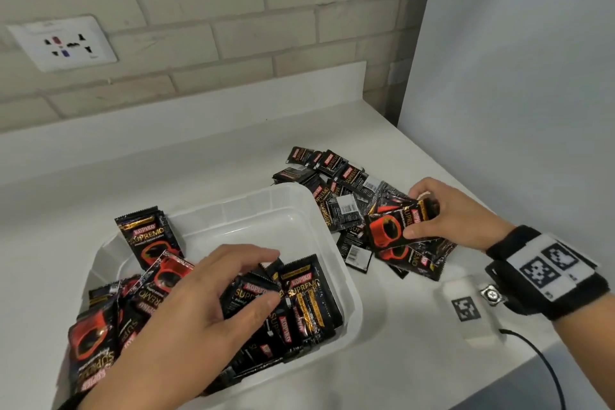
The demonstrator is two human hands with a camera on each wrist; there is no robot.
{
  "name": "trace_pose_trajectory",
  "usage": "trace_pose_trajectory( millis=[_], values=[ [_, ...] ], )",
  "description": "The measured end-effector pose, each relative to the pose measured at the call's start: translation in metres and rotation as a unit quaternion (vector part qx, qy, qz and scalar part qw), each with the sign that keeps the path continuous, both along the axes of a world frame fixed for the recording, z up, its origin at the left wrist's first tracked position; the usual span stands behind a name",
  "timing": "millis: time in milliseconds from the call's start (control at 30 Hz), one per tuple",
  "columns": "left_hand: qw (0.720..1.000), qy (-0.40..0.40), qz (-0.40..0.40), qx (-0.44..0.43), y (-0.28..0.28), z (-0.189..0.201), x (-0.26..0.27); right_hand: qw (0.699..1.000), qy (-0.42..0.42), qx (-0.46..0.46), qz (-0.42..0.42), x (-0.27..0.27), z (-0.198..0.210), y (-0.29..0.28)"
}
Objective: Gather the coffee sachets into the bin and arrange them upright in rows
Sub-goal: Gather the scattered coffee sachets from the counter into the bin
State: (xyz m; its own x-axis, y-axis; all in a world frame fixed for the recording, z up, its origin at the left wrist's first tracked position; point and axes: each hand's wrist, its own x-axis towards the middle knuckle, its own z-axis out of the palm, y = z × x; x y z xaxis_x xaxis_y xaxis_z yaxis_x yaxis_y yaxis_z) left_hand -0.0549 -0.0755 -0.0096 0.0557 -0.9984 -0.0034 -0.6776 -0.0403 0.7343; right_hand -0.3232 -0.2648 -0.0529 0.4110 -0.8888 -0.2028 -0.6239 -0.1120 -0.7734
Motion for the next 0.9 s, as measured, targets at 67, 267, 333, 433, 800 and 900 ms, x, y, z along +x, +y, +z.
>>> trace_pose_trajectory(
  millis=[67,267,333,433,800,900],
  values=[
    [0.998,0.062,0.018,0.002,-0.006,-0.002,-0.004,0.997,-0.075,0.000,-0.025,0.001,0.012,0.004],
    [0.973,0.223,0.049,0.039,-0.032,-0.010,-0.025,0.964,-0.248,-0.077,-0.053,0.019,0.038,0.031],
    [0.966,0.244,0.029,0.087,-0.038,-0.013,-0.032,0.945,-0.317,-0.076,-0.042,0.029,0.045,0.044],
    [0.945,0.307,-0.014,0.115,-0.043,-0.011,-0.046,0.921,-0.389,-0.029,0.001,0.047,0.050,0.063],
    [0.970,0.224,0.067,-0.068,-0.035,0.012,-0.025,0.968,-0.203,-0.087,0.117,0.090,0.021,0.098],
    [0.988,0.097,0.093,-0.075,-0.010,0.033,0.019,0.971,-0.188,-0.102,0.108,0.082,0.025,0.093]
  ],
)
